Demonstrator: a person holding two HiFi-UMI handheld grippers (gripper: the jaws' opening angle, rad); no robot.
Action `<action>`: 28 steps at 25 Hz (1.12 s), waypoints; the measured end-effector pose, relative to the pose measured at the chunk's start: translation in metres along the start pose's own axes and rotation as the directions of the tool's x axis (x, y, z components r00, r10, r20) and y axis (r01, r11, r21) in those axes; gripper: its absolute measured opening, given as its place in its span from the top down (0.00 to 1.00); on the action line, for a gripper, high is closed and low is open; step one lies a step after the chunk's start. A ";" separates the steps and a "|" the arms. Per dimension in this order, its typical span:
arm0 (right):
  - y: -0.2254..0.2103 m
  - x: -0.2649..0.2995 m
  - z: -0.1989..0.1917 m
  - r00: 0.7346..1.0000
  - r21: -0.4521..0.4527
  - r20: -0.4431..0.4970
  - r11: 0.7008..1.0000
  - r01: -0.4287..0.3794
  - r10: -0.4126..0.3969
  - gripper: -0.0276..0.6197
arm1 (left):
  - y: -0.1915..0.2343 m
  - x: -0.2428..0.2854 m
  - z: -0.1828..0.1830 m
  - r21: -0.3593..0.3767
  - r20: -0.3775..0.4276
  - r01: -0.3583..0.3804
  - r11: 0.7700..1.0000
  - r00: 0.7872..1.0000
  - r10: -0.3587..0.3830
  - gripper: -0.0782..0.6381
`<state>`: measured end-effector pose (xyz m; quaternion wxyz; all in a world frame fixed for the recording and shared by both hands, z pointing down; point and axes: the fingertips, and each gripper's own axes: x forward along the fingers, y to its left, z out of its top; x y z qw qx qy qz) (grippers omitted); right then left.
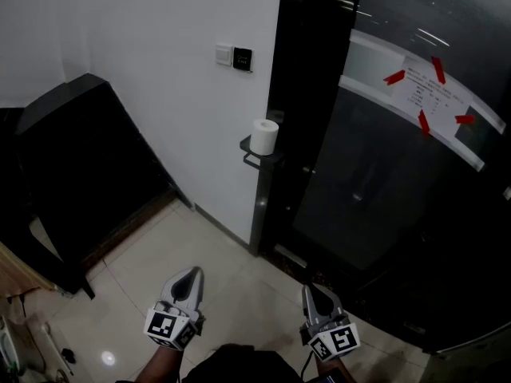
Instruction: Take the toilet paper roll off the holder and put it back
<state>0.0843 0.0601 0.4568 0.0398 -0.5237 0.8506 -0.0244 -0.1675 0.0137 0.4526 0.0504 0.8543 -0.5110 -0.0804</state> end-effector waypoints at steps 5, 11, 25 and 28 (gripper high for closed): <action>-0.001 -0.006 -0.004 1.000 -0.012 -0.021 1.000 0.007 -0.007 0.94 | 0.001 -0.002 -0.004 0.011 0.000 -0.007 1.000 1.000 0.007 0.89; -0.008 -0.020 -0.005 0.999 -0.015 -0.025 0.999 0.045 -0.045 0.94 | -0.005 0.002 -0.004 0.004 -0.023 0.005 1.000 1.000 -0.005 0.89; -0.013 -0.025 -0.005 0.998 -0.005 -0.005 0.998 0.067 -0.067 0.94 | -0.028 0.014 0.004 -0.021 -0.001 0.051 0.998 0.999 -0.051 0.89; -0.012 -0.022 -0.005 0.998 -0.001 0.004 0.998 0.063 -0.063 0.94 | -0.027 0.015 0.004 -0.012 -0.005 0.053 0.999 0.999 -0.053 0.89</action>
